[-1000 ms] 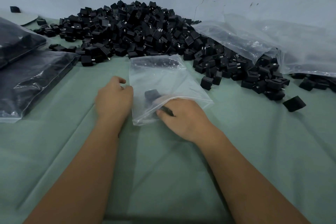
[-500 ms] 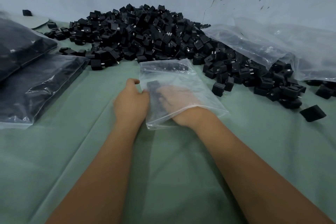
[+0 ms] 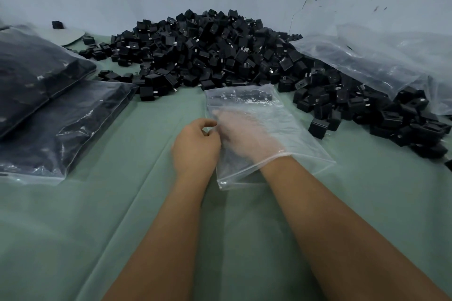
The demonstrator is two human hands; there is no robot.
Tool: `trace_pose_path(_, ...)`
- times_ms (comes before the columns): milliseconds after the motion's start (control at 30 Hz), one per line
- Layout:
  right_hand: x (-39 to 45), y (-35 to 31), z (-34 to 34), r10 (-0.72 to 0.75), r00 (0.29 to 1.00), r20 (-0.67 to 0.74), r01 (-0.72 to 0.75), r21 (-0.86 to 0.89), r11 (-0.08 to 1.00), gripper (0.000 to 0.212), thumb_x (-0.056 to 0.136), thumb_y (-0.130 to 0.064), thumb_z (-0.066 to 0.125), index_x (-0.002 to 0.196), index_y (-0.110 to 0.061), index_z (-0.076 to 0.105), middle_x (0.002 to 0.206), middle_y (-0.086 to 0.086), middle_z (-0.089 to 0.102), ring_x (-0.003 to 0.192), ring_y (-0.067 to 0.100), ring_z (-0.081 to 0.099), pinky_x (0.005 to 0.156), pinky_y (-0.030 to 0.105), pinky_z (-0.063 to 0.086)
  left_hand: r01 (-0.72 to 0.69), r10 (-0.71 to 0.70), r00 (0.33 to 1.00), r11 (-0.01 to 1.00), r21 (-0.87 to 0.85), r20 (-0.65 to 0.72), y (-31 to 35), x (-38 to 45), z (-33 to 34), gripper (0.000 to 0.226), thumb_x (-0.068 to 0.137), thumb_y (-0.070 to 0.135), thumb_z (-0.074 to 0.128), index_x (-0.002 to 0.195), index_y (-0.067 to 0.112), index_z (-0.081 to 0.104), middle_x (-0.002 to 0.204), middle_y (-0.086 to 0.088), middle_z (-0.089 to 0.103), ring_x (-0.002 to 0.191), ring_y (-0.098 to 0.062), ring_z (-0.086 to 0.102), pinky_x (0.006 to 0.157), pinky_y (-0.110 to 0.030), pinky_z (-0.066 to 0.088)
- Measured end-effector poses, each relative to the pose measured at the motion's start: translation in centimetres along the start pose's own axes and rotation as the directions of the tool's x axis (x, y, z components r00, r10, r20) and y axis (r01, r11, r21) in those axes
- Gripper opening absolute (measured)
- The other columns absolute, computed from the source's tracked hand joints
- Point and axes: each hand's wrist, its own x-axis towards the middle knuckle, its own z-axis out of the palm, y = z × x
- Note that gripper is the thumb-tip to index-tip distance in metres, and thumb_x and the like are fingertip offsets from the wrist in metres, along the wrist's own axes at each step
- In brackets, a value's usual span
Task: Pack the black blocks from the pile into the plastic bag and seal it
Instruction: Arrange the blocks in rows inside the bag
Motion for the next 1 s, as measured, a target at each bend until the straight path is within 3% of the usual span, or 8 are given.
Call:
trace_pose_path(100, -1.8, 0.0, 0.1, -0.042, 0.999, -0.006, 0.042, -0.085, 0.996, 0.01, 0.092, -0.024, 0.053, 0.099, -0.019, 0.058, 0.098, -0.003, 0.058, 0.092, 0.017, 0.059, 0.083, 0.037, 0.052, 0.006, -0.006, 1.0, 0.999, 0.04, 0.003, 0.2, -0.2, -0.1, 0.029, 0.089, 0.015, 0.051, 0.108, 0.029, 0.069, 0.069, 0.004, 0.063, 0.064, -0.018, 0.061, 0.066, -0.031, 0.048)
trace_pose_path(233, -5.5, 0.8, -0.4, 0.062, 0.996, 0.061, -0.064, 0.027, 0.998, 0.035, 0.101, -0.039, 0.033, 0.129, -0.026, 0.05, 0.135, 0.003, 0.049, 0.125, 0.025, 0.044, 0.106, 0.041, 0.035, -0.009, 0.006, 1.0, 0.987, 0.158, 0.017, 0.3, -0.2, -0.7, 0.032, 0.091, 0.015, 0.048, 0.111, 0.028, 0.07, 0.086, -0.002, 0.07, 0.081, -0.025, 0.065, 0.081, -0.037, 0.053)
trace_pose_path(400, -10.4, 1.0, -1.4, 0.164, 0.974, 0.155, -0.179, 0.092, 0.98, 0.032, 0.1, -0.038, 0.032, 0.117, -0.029, 0.057, 0.122, 0.002, 0.06, 0.115, 0.026, 0.054, 0.092, 0.034, 0.042, -0.057, 0.052, 0.998, 0.945, 0.322, 0.023, 0.1, -0.2, -1.3, 0.031, 0.092, 0.015, 0.049, 0.113, 0.025, 0.071, 0.099, -0.009, 0.071, 0.096, -0.034, 0.063, 0.091, -0.042, 0.049)
trace_pose_path(533, -11.9, -1.2, -2.3, -0.081, 0.986, -0.147, 0.083, 0.01, 0.996, 0.031, 0.095, -0.032, 0.044, 0.071, -0.017, 0.056, 0.075, 0.001, 0.06, 0.071, 0.021, 0.055, 0.064, 0.03, 0.044, -0.122, 0.107, 0.993, 0.88, 0.459, 0.058, 0.0, -0.1, -1.1, 0.03, 0.094, 0.018, 0.049, 0.114, 0.025, 0.07, 0.104, -0.014, 0.07, 0.102, -0.035, 0.059, 0.091, -0.042, 0.047)
trace_pose_path(700, -12.0, -3.0, -2.8, -0.467, 0.577, -0.67, 0.449, -0.217, 0.867, 0.026, 0.079, -0.012, 0.057, 0.054, -0.01, 0.052, 0.052, 0.006, 0.045, 0.049, 0.023, 0.037, 0.047, 0.031, 0.029, -0.131, 0.12, 0.991, 0.866, 0.482, 0.055, -0.3, 0.2, -0.9, 0.031, 0.095, 0.017, 0.047, 0.115, 0.024, 0.07, 0.104, -0.015, 0.07, 0.101, -0.036, 0.058, 0.089, -0.043, 0.049)
trace_pose_path(767, -11.9, -2.3, -3.5, -0.367, 0.498, -0.786, 0.397, -0.171, 0.902, 0.026, 0.083, -0.011, 0.054, 0.057, -0.008, 0.055, 0.055, 0.008, 0.045, 0.051, 0.024, 0.037, 0.049, 0.034, 0.03, -0.141, 0.131, 0.99, 0.866, 0.48, 0.055, -0.4, 0.2, -0.9, 0.03, 0.094, 0.017, 0.049, 0.113, 0.024, 0.071, 0.105, -0.014, 0.07, 0.103, -0.036, 0.058, 0.09, -0.042, 0.048)
trace_pose_path(867, -12.0, 0.4, -4.6, -0.011, 0.476, -0.879, 0.177, 0.084, 0.981, 0.027, 0.09, -0.012, 0.047, 0.069, -0.004, 0.061, 0.065, 0.008, 0.053, 0.059, 0.024, 0.046, 0.055, 0.035, 0.037, -0.157, 0.153, 0.987, 0.838, 0.523, 0.052, -0.5, 0.2, -0.8, 0.03, 0.093, 0.016, 0.049, 0.113, 0.022, 0.071, 0.108, -0.015, 0.067, 0.107, -0.038, 0.053, 0.093, -0.041, 0.045)
trace_pose_path(1000, -12.2, 5.7, -4.8, 0.449, 0.5, -0.741, -0.225, 0.39, 0.893, 0.02, 0.089, -0.017, 0.046, 0.097, -0.014, 0.064, 0.089, -0.003, 0.059, 0.085, 0.019, 0.055, 0.067, 0.037, 0.046, -0.373, 0.393, 0.916, 0.766, 0.524, 0.078, -0.1, -0.4, -0.7, 0.026, 0.087, 0.008, 0.058, 0.106, 0.017, 0.073, 0.11, -0.011, 0.06, 0.11, -0.034, 0.045, 0.091, -0.039, 0.038)
